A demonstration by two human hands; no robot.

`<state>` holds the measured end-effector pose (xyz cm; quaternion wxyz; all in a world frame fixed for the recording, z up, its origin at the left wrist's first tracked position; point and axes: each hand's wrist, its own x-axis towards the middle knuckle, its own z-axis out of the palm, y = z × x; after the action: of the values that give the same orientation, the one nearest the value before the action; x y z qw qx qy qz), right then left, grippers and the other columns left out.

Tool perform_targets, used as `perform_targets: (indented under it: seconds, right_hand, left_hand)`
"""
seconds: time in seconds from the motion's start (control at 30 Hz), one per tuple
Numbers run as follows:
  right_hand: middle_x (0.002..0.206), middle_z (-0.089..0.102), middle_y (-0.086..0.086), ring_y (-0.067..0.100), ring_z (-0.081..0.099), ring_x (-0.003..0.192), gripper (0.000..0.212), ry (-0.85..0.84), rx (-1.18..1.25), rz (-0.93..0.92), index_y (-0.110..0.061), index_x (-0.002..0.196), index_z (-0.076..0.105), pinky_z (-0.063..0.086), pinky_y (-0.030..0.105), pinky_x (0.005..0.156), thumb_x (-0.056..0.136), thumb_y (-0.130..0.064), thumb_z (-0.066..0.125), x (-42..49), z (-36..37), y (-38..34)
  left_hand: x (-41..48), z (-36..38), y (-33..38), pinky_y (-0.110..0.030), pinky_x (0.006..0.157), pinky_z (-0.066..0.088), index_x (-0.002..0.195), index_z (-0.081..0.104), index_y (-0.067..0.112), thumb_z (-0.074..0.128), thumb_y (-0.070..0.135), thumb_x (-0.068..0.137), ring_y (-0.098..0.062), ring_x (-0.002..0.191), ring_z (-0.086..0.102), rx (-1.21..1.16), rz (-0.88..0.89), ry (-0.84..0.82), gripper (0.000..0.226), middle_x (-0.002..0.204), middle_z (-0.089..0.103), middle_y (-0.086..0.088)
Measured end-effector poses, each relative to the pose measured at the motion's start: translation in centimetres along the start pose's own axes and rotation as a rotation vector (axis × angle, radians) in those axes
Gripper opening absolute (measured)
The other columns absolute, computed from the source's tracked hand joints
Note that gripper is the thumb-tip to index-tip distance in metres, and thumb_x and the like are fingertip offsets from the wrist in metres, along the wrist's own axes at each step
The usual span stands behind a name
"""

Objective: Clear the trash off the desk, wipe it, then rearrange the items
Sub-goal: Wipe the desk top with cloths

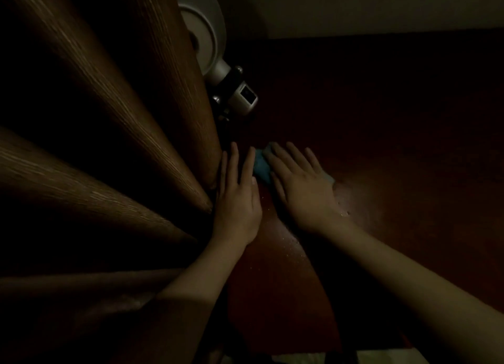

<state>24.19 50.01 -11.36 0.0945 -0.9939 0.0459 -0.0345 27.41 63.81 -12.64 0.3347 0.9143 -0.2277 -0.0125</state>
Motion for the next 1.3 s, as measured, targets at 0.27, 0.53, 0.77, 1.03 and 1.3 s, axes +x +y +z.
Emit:
perform_targets:
  seconds: [0.27, 0.53, 0.77, 1.03, 1.3]
  right_hand:
    - [0.146, 0.043, 0.01, 0.029, 0.037, 0.136, 0.052, 0.097, -0.031, 0.545, -0.014, 0.14, 0.045, 0.011, 0.043, 0.115, 0.095, -0.031, 0.027, -11.8, -0.9, -1.2]
    - [0.143, 0.048, 0.003, 0.022, 0.037, 0.133, 0.06, -0.022, 0.039, 0.158, -0.019, 0.138, 0.045, 0.018, 0.041, 0.11, 0.08, -0.034, 0.042, -18.6, 1.2, -11.1]
    - [0.146, 0.04, 0.007, 0.029, 0.04, 0.133, 0.053, 0.076, -0.014, 0.584, -0.015, 0.14, 0.043, 0.019, 0.044, 0.11, 0.1, -0.036, 0.016, -19.1, -0.7, -2.4]
    - [0.146, 0.041, 0.004, 0.024, 0.041, 0.134, 0.051, 0.068, -0.03, 0.339, -0.018, 0.139, 0.044, 0.026, 0.044, 0.112, 0.092, -0.033, 0.031, -13.7, -0.1, -1.9]
    - [0.151, 0.035, 0.008, 0.028, 0.03, 0.14, 0.055, 0.137, -0.065, 0.602, -0.013, 0.143, 0.039, 0.018, 0.048, 0.116, 0.098, -0.035, 0.016, -6.0, -1.0, 4.9]
  left_hand:
    - [-0.2, 0.0, 0.2, -0.026, 0.117, 0.005, 0.152, 0.019, 0.02, 0.024, 0.022, 0.105, -0.011, 0.148, -0.007, -0.08, -0.034, 0.021, 0.048, 0.162, -0.002, -0.001]
    - [-0.3, -0.2, -0.1, -0.035, 0.12, 0.007, 0.151, 0.022, 0.018, 0.02, 0.029, 0.102, -0.011, 0.147, 0.001, -0.046, 0.051, -0.016, 0.051, 0.161, 0.008, 0.0]
    - [-0.5, -0.5, 0.4, -0.034, 0.119, -0.007, 0.152, 0.021, 0.019, 0.011, 0.035, 0.1, -0.011, 0.148, 0.0, 0.172, 0.098, -0.059, 0.055, 0.161, 0.009, 0.0]
    - [-0.4, -0.2, 0.9, -0.054, 0.114, 0.023, 0.145, 0.037, 0.019, 0.023, 0.03, 0.098, -0.023, 0.143, 0.029, 0.456, 0.099, -0.002, 0.051, 0.154, 0.033, -0.006]
    - [0.1, 0.9, 1.8, -0.058, 0.11, 0.027, 0.137, 0.049, 0.017, 0.049, 0.02, 0.088, -0.027, 0.14, 0.034, 0.46, 0.045, 0.043, 0.049, 0.152, 0.036, -0.01]
